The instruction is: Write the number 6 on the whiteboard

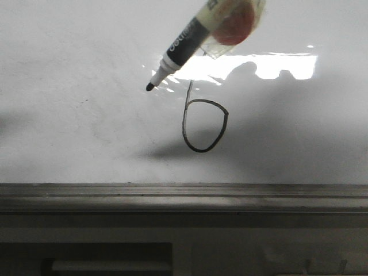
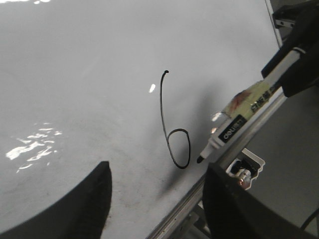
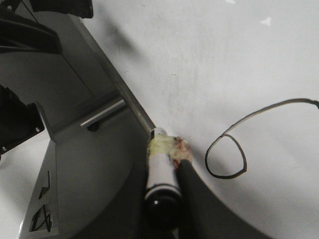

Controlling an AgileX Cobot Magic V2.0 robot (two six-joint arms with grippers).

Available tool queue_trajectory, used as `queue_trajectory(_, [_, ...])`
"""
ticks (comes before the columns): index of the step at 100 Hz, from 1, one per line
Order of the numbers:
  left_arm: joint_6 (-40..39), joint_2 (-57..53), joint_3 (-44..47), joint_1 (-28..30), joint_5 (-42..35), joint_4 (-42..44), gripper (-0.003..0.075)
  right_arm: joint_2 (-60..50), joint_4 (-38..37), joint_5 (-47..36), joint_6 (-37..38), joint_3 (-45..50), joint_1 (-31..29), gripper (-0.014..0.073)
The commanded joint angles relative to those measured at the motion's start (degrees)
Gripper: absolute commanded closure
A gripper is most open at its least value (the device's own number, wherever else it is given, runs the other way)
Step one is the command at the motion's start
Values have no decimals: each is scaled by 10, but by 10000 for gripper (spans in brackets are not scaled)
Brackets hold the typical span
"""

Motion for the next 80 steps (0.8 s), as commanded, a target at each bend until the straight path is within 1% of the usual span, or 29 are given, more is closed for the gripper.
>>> queue_trajectory(1, [16,32,-35,-20,11,-38,354,17,17,-1,-6,-40,0,638])
queue_trajectory(12, [23,73,-58,-65,8,-35,354,40,17,16,-6,-63,0,638])
queue_trajectory(18, [35,93,-69,-100,-3,-33,355,48,17,19,-6,-71,0,638])
queue_trajectory(25, [36,114,-81,-142,-37,-21,355,52,17,21,-6,-75,0,638])
queue_trajectory(37, [36,143,-96,-210,-119,10,355,53,17,26,-6,-76,0,638])
queue_trajectory(50, [45,175,-110,-267,-170,21,355,53,17,36,-6,-76,0,638])
queue_trajectory(64, [46,205,-123,-301,-207,31,355,53,17,43,-6,-76,0,638])
queue_trajectory(80, [46,228,-128,-307,-209,31,355,53,17,44,-6,-76,0,638])
